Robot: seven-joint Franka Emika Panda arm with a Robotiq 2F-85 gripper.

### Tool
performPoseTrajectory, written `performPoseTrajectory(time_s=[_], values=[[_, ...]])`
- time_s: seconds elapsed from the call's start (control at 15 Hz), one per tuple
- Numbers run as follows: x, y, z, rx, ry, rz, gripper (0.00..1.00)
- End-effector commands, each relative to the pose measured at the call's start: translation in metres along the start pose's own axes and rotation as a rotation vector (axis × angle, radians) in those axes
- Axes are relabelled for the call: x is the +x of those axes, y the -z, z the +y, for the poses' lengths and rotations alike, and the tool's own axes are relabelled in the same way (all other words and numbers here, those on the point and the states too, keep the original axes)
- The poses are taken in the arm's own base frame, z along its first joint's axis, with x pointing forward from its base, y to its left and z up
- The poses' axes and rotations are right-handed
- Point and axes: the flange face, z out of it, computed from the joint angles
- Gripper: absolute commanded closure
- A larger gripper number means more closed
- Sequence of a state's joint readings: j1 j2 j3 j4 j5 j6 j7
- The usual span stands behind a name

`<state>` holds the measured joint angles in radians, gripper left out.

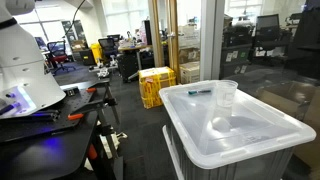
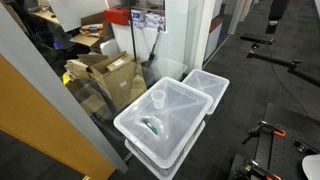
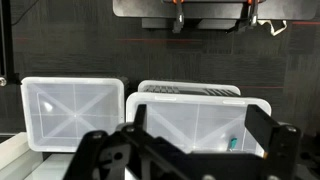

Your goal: Pick up the marker and put it in the measuring cup

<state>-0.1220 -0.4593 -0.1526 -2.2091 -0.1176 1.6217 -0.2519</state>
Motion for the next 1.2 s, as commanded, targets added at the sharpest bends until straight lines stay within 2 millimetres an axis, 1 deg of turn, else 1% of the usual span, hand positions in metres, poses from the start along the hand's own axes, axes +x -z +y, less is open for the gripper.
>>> performPoseTrajectory(time_s=[0.0,0.4,0.6,0.8,1.13], values=[[0.0,0.001,0.0,0.0,0.0,-0.001,0.0],[0.0,0.001,0.0,0.0,0.0,-0.001,0.0],[0.003,0.002,0.0,-0.024,0.007,0.025,0.0],[0.011,0.006,0.001,-0.049,0.023,0.086,0.0],[0.035,0.009,0.005,-0.085,0.037,0.234,0.0]])
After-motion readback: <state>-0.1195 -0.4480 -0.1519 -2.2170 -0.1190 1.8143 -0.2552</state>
